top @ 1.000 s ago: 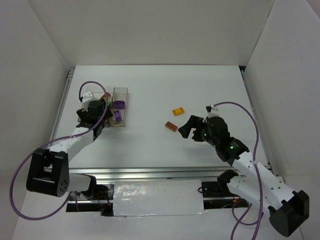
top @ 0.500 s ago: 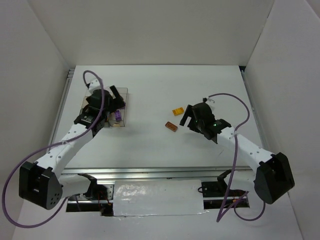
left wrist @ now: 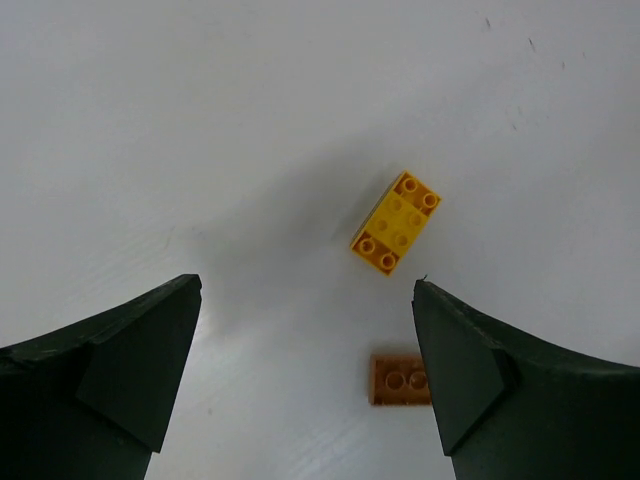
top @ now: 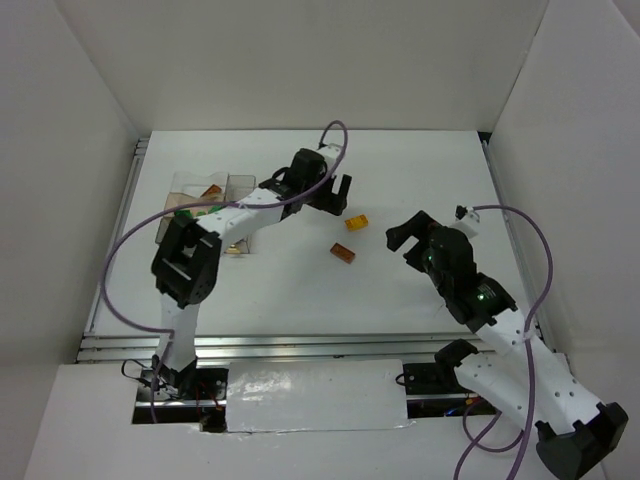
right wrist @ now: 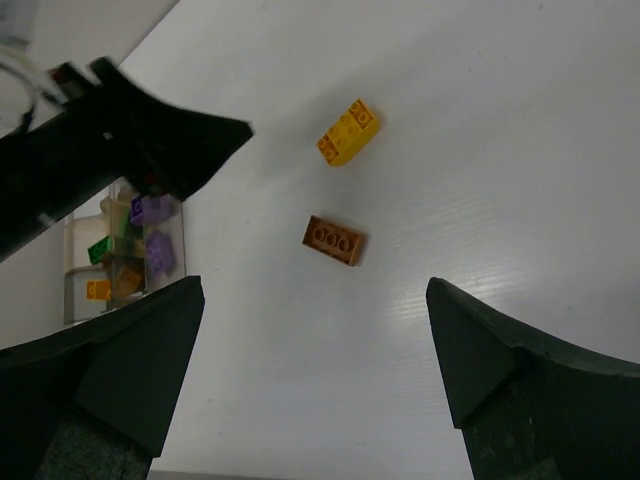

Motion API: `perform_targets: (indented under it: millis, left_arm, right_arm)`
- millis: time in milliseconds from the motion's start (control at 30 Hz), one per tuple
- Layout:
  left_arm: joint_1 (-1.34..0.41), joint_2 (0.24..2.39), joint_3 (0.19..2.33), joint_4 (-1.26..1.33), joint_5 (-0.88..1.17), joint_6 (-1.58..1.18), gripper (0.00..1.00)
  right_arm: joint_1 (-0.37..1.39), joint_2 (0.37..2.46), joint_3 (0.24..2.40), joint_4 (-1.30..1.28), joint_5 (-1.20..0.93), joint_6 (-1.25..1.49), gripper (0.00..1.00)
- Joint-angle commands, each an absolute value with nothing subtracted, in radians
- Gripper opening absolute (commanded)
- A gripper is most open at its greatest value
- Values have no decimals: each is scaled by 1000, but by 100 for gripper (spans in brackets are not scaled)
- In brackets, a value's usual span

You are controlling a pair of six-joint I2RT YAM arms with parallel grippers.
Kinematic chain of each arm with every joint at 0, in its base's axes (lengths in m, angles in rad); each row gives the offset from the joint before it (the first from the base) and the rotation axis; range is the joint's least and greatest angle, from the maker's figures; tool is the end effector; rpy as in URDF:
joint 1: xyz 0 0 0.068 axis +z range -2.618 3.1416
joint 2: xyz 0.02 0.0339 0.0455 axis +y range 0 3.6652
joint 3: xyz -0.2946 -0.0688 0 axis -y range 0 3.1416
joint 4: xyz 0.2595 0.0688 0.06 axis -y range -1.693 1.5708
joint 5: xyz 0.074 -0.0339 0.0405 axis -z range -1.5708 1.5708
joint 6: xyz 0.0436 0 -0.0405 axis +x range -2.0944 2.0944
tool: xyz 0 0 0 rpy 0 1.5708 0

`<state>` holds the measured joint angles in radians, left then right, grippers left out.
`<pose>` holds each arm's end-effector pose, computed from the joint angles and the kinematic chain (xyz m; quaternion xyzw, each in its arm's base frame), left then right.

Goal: Sort the legos into containers by color

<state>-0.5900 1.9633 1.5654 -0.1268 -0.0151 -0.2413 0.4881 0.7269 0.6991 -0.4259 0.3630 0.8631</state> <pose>0.4133 -0.2759 0.2815 0.1466 0.8538 -0.1957 0.4596 0.1522 0.0633 0.3117 0.2495 0.8016 0.2065 0.5025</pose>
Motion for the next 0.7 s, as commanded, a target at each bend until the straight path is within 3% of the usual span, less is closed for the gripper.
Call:
perform_targets:
  millis: [0,167,433,667]
  left_arm:
    - [-600,2090,1716,-124,130,-112,99]
    - [-646,2232,1805,-100,187,-60,99]
    - [-729,2443,2041,-279,5,-11,98]
    - [-744,2428,1968,-282,-75,-24,88]
  right_arm:
    - [483,643,680,-474,318,795,100]
    - [482,601,684,-512,247,746,100]
    - [483,580,703,-537,147,686,100]
    - [482,563,696,-529,137,669,100]
